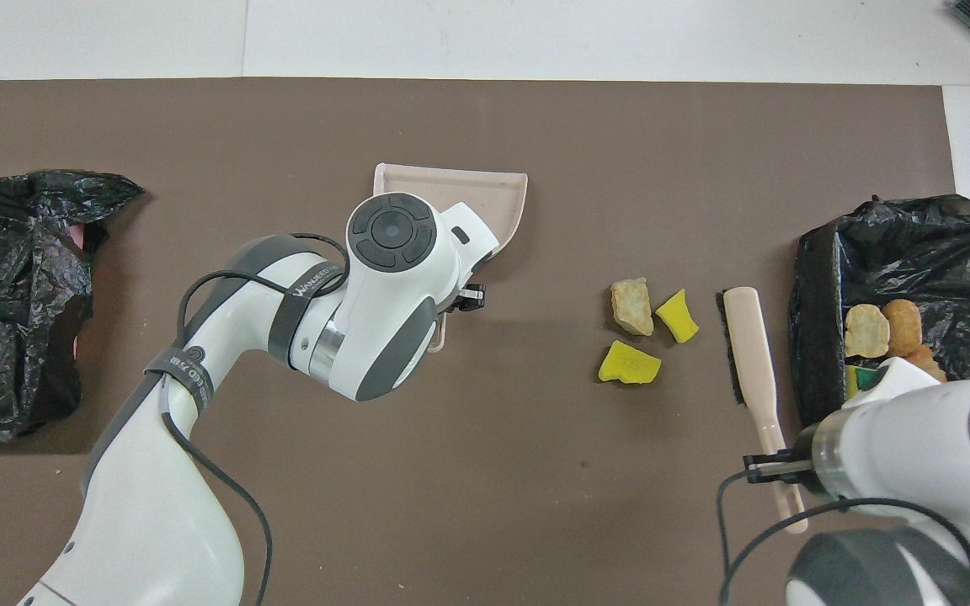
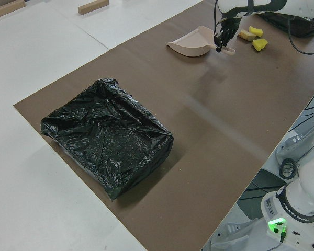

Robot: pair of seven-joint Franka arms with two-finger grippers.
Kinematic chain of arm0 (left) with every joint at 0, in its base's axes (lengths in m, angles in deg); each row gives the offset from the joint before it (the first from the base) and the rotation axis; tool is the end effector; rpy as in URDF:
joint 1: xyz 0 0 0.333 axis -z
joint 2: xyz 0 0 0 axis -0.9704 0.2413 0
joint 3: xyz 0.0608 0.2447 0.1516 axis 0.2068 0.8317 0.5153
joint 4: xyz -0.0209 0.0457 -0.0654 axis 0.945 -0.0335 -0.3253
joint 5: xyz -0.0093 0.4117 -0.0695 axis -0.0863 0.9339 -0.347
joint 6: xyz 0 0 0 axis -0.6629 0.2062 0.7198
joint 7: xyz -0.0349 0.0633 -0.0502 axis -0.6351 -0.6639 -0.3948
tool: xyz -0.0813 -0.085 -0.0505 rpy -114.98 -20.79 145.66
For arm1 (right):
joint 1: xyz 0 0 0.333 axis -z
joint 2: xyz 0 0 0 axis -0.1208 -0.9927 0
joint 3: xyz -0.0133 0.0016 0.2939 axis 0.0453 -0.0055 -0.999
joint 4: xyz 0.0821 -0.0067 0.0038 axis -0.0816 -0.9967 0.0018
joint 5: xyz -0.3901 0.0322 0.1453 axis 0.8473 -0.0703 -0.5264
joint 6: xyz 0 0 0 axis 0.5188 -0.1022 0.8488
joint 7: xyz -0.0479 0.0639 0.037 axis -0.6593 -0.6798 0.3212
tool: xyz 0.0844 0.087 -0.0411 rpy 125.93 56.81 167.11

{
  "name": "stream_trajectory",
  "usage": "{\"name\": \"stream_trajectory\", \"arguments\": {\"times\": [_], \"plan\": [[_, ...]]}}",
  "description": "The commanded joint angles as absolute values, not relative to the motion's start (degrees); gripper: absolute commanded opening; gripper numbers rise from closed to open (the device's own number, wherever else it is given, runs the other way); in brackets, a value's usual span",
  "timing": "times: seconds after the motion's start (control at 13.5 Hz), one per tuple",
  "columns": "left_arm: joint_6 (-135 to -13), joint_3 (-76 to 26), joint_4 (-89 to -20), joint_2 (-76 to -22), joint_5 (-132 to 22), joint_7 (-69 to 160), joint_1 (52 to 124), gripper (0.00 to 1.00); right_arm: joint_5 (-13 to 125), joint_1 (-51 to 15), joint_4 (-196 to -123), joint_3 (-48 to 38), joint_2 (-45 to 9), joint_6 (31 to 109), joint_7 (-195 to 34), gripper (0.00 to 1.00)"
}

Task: Sweep and dump trash in bin

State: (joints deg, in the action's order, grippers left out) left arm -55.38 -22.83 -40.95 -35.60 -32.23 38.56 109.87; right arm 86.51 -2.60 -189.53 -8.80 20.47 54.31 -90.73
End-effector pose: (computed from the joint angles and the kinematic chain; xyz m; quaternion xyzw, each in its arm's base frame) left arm 0.5612 -0.3864 0.3187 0.9955 -0.0919 -0.0008 0.0224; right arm 0.4361 0.0516 0.4239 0.9953 0.0277 -0.0819 0.0435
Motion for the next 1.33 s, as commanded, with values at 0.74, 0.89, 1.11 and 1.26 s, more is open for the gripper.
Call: {"name": "stream_trajectory", "arguments": {"times": [0.74, 0.89, 1.11, 1.26], "plan": [[-40.1, -22.0, -42.3, -43.4, -30.6, 103.9, 102.2, 0.00, 92.0, -14.7, -184.6, -10.3, -4.8, 71.7, -109.2, 0.00], [-39.2, -21.9, -43.2, -44.1, -29.1, 115.2, 102.3, 0.00, 84.1, -16.6, -184.6, -10.4, -5.1, 74.6, -109.2, 0.00], [-40.4, -22.0, -47.4, -46.5, -25.7, 116.7, 104.8, 0.00, 80.2, -20.6, -183.9, -10.3, -6.5, 77.5, -108.5, 0.00], [-45.0, -22.0, -53.2, -49.4, -25.4, 116.1, 106.2, 0.00, 79.3, -20.9, -183.9, -10.4, -6.7, 78.6, -108.3, 0.00]]}}
